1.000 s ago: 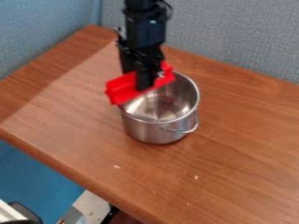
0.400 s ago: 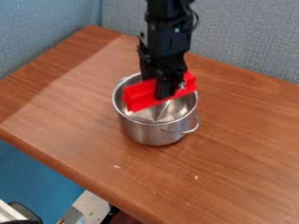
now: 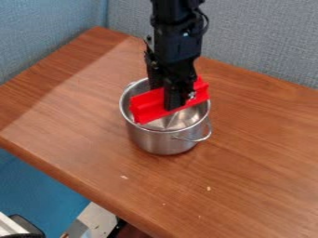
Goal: Put the red object in the metal pot
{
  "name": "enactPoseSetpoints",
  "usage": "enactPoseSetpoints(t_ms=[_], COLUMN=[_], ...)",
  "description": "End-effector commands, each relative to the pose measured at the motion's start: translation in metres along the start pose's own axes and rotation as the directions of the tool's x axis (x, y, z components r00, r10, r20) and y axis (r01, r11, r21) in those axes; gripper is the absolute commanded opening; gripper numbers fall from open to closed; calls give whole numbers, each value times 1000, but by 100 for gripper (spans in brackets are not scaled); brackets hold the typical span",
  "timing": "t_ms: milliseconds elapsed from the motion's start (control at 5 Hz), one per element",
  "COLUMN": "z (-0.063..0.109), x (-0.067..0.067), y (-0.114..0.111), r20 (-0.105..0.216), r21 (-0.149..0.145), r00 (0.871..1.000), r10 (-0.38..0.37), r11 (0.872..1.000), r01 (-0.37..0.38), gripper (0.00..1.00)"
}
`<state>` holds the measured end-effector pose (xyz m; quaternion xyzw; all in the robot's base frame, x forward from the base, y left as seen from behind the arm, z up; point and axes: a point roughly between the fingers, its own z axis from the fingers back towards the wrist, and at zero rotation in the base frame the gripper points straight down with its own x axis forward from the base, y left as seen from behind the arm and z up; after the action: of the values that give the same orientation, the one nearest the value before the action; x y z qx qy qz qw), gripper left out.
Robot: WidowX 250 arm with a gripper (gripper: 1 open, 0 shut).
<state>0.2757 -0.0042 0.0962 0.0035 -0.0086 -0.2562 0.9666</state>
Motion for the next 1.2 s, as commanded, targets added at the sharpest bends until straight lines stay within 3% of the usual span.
enactPoseSetpoints(t_ms=[0, 400, 1000], z=[9, 32, 6], x=[4, 2, -1], y=[-6, -13, -26], r20=[42, 92, 43], r21=[11, 20, -10], r00=[999, 994, 991], r10=[-26, -53, -129], r11=[1000, 998, 992], r01=[25, 52, 129], gripper=[0, 0, 0])
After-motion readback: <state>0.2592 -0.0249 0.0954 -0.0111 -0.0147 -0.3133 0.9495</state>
